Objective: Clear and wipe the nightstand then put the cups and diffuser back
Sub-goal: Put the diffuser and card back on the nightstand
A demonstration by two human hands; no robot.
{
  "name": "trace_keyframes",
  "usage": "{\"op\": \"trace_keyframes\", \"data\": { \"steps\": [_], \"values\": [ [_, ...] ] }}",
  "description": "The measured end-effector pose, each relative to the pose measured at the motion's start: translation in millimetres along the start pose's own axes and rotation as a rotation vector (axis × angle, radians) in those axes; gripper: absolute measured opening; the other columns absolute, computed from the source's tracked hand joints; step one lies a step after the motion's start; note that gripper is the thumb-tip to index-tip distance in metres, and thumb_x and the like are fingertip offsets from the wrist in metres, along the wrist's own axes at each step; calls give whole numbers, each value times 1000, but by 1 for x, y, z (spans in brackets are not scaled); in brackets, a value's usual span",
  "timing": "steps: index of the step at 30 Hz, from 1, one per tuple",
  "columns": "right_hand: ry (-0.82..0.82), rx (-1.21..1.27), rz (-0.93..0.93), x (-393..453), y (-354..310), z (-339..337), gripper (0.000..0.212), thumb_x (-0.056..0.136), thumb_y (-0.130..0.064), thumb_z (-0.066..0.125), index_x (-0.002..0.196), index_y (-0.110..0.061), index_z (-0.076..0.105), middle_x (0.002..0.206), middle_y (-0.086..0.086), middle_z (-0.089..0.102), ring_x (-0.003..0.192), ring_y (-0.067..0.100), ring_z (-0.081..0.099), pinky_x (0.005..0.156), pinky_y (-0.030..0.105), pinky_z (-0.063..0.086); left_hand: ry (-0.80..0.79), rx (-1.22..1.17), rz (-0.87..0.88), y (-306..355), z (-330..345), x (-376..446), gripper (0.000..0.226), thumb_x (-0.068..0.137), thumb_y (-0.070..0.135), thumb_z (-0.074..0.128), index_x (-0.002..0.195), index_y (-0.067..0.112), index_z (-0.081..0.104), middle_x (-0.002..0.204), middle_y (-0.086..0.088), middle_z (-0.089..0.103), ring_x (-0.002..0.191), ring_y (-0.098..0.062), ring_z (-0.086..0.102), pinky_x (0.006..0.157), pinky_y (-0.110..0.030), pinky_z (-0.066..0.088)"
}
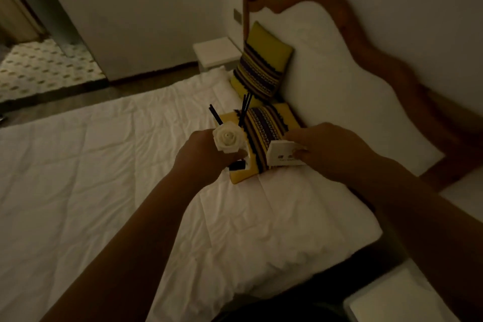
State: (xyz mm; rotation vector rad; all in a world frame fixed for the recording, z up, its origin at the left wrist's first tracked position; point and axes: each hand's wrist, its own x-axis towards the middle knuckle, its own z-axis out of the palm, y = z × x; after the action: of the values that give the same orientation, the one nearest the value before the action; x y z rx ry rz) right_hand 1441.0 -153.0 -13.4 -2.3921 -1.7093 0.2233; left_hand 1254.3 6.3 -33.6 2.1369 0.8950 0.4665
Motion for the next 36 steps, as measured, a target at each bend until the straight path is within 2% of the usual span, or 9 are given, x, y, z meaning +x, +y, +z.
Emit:
{"op": "trace_keyframes", "data": {
  "steps": [7, 10, 18, 21, 25, 28, 31, 33, 36],
  "values": [
    [-5, -48, 276, -72, 42, 0, 30, 95, -32, 48, 124, -39, 52, 113, 2, 63, 93, 23, 62, 78, 40, 52, -212, -10, 178, 48, 52, 8, 30, 71, 27, 84, 69, 37, 56, 76, 5, 66, 79, -19, 66, 74, -42, 55],
    [-33, -102, 399, -114, 59, -6, 25, 96, -33, 46, 119, -41, 51, 107, -1, 63, 82, 18, 58, 64, 32, 46, -306, -8, 296, 75, 86, 7, 33, 73, 27, 83, 69, 38, 52, 72, 9, 60, 76, -16, 62, 66, -29, 46],
    [-36, -159, 720, -254, 95, -28, 24, 93, -36, 51, 116, -40, 52, 101, -6, 61, 87, 19, 60, 66, 31, 42, -568, -38, 510, 158, 193, -29, 19, 73, 32, 82, 82, 28, 65, 73, 14, 61, 66, 6, 58, 56, -7, 40],
    [4, -132, 805, -310, 110, -30, 19, 91, -34, 53, 109, -41, 54, 86, -9, 56, 76, 17, 57, 61, 29, 42, -660, -39, 561, 193, 238, -55, 29, 74, 32, 82, 94, 15, 70, 81, 2, 66, 74, -8, 62, 64, -18, 47],
    [47, -128, 912, -388, 128, -25, 23, 90, -35, 57, 113, -39, 57, 94, -4, 66, 75, 19, 61, 60, 31, 51, -762, -35, 664, 235, 296, -103, 23, 73, 29, 82, 75, 24, 60, 74, 3, 64, 72, -14, 61, 63, -23, 48],
    [66, -151, 981, -444, 143, -13, 32, 88, -36, 61, 120, -38, 58, 99, 2, 68, 79, 22, 64, 66, 37, 56, -827, -23, 708, 258, 339, -141, 26, 73, 29, 83, 87, 17, 65, 83, -4, 67, 83, -20, 65, 73, -33, 54],
    [75, -134, 1026, -490, 155, 1, 33, 88, -37, 63, 120, -37, 58, 102, 3, 67, 83, 23, 64, 68, 40, 57, -870, 15, 810, 272, 377, -175, 19, 74, 36, 80, 83, 34, 64, 74, 14, 62, 75, -11, 62, 63, -22, 49],
    [69, -135, 1048, -515, 164, 11, 34, 88, -38, 62, 122, -38, 57, 106, 1, 67, 89, 23, 63, 68, 36, 54, -890, 62, 853, 279, 398, -193, 19, 75, 40, 78, 79, 35, 60, 70, 17, 58, 72, -10, 59, 59, -23, 44],
    [48, -159, 1090, -543, 176, 23, 33, 90, -37, 60, 123, -37, 55, 107, 0, 66, 92, 22, 61, 57, 27, 37, -924, 21, 822, 282, 424, -211, 28, 74, 36, 81, 90, 17, 69, 84, -2, 69, 81, -20, 65, 72, -38, 53]
  ]
}}
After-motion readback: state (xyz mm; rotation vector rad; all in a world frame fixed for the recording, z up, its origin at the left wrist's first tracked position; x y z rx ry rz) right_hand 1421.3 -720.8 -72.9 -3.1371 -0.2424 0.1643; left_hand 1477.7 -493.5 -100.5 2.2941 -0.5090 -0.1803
